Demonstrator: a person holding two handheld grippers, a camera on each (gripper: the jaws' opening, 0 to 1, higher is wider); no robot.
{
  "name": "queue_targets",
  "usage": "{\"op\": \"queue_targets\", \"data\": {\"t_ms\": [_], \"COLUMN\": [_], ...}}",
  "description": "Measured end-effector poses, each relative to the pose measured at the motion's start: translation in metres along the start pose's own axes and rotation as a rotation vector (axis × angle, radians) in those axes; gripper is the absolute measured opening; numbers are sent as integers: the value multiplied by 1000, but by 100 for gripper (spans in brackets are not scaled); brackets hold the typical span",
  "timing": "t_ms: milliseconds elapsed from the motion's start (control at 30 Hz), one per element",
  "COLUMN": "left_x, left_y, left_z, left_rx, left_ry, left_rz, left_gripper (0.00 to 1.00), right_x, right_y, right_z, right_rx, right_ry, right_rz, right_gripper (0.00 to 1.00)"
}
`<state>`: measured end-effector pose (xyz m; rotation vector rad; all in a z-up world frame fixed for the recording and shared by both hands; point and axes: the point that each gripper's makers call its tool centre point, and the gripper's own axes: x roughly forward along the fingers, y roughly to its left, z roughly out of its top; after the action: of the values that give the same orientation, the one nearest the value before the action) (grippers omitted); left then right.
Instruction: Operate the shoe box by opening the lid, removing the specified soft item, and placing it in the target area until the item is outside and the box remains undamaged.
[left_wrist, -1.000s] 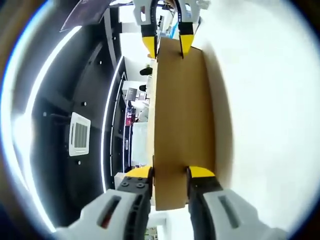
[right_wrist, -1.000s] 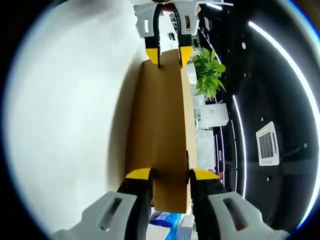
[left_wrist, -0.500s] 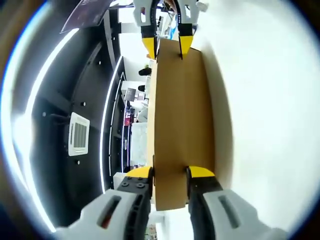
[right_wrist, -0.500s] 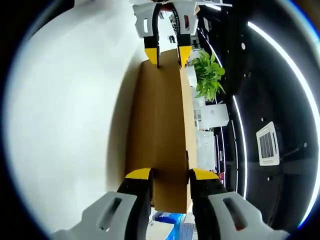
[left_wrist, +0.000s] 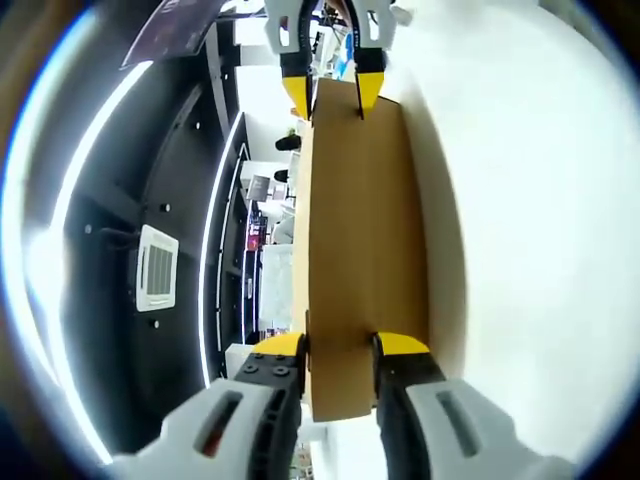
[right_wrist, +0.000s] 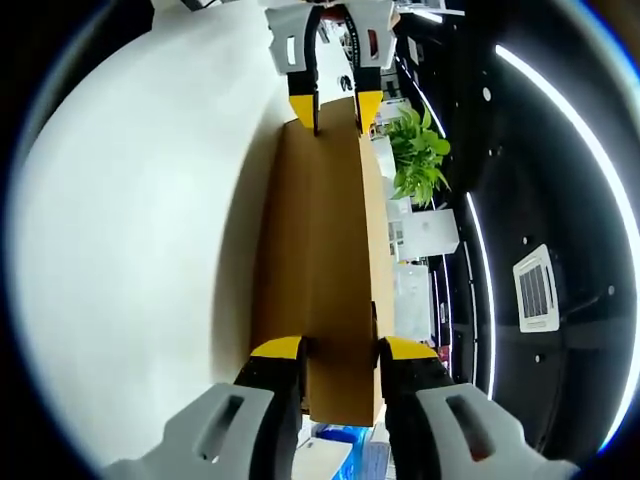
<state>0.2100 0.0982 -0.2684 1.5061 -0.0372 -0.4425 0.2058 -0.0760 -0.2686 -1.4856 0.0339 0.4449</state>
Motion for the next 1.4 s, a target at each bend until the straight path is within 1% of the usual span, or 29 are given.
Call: {"op": "queue_targets", "data": {"t_ms": [167, 600, 767, 867, 933, 1000, 1067, 1133, 1167, 1200, 1267, 1333, 1400], "left_x": [-3, -3, -3, -6, -6, -7, -8, -11, -13, -15, -18, -22, -29], "left_y": [-1, 0, 1, 2, 7, 9, 11, 11, 12, 11, 9, 6, 11], "left_z": [1, 1, 2, 8, 9, 9, 10, 11, 12, 12, 13, 15, 13], "left_rx": [-1, -8, -18, -7, -21, -82, -101, -129, -161, -205, -317, -496, -633], "left_ry": [1, -2, -26, -57, -59, -62, -74, -96, -105, -116, -139, -170, -196], "left_rz": [-1, -1, -11, 0, 12, 10, 4, -1, -6, -17, -60, -134, -169], "left_gripper": [27, 27, 27, 27, 31, 40, 46, 52, 54, 57, 68, 81, 84], "right_x": [-2, -4, -5, -4, -4, -4, -5, -6, -7, -8, -12, -16, -21], "right_y": [0, 0, -1, -1, -1, -1, -2, -3, -5, -5, -5, -6, -11], "right_z": [1, 1, 2, 2, 2, 2, 2, 1, -1, -2, -5, -8, -14], "right_rx": [1, -6, -11, -13, -9, -10, 0, 44, 74, 87, 171, 207, 210], "right_ry": [-1, -3, -7, -9, -9, -9, -11, -8, -1, -1, -2, 5, 25], "right_rz": [1, -1, -5, -5, -3, -2, 0, 5, 5, 5, 12, 22, -2], "right_gripper": [29, 29, 29, 29, 29, 29, 30, 34, 37, 41, 44, 45, 48]}}
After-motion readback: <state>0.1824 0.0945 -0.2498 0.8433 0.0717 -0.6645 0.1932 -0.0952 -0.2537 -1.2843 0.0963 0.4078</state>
